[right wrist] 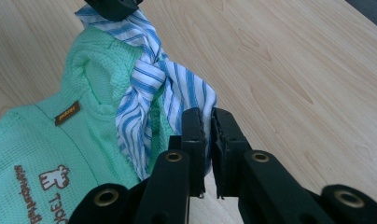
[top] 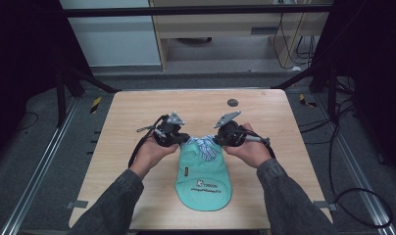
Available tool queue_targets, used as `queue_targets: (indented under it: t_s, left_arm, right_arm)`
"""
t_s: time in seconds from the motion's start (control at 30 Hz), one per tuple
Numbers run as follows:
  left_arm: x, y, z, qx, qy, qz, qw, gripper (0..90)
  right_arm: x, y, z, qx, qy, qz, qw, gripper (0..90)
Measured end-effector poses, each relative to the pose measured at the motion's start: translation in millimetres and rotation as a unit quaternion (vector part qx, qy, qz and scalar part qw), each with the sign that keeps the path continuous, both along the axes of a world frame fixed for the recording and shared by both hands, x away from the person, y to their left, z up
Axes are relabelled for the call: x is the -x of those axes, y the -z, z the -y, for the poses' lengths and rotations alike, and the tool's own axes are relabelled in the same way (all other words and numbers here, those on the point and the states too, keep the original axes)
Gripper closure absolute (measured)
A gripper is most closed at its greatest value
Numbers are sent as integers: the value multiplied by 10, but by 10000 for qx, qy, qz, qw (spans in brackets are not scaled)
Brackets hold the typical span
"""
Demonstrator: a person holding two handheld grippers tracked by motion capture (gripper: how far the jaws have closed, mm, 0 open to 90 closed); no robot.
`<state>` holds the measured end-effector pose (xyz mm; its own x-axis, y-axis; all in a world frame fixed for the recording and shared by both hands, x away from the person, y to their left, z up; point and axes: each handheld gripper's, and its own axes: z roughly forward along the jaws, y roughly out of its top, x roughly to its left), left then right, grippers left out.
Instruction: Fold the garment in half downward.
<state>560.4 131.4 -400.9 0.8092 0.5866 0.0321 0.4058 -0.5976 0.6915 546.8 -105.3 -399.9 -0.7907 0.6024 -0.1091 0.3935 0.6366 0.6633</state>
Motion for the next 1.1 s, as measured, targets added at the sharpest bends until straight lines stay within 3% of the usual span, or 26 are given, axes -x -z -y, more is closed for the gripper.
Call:
queue_targets:
  t_s: [0.43, 1.1]
  left_arm:
    - [-68, 2, -22, 15, -64, -35, 10000, 854]
    - [-177, -176, 30, -159, -78, 190, 9997, 855]
  right_arm:
    - [-38, -39, -38, 26, 0, 23, 10000, 841]
    - [-142, -146, -12, -43, 57, 133, 9999, 841]
